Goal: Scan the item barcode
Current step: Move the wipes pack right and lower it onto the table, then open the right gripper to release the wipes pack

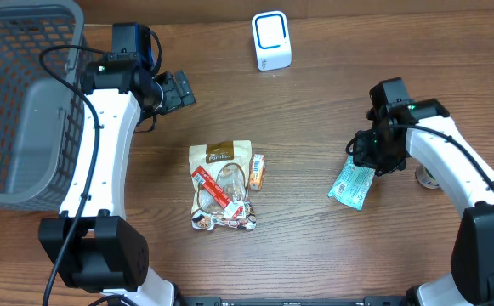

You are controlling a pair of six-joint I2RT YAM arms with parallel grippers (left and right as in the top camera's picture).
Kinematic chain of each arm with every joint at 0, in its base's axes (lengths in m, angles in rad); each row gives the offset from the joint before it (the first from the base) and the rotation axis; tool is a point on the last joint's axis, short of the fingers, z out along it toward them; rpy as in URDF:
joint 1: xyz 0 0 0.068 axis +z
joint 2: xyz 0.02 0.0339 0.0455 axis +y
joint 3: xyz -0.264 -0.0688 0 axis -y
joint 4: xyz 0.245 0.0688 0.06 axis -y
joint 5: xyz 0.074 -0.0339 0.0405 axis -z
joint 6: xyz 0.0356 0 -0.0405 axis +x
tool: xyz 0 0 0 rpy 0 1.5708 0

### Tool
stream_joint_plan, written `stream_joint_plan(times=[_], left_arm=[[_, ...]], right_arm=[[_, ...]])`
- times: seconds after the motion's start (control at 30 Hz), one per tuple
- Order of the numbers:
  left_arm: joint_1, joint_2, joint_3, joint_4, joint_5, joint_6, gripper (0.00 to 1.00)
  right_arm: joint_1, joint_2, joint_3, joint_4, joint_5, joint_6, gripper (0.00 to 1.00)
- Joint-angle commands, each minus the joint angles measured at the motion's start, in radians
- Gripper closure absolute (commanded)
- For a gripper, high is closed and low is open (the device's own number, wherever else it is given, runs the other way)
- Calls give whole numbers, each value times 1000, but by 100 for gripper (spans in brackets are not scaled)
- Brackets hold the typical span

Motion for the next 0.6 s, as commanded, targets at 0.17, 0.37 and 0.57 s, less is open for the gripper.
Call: stream_joint_plan(times=[0.17,0.37,0.57], left_arm=[[3,-20,14,-1,-5,22,0],[3,-20,14,-1,-5,22,0],[3,-20,14,-1,-5,22,0]], right_arm=[[29,-6,-127,153,148,79,69],[40,-6,-222,275,151,78,68],[40,-6,-261,321,151,77,65]])
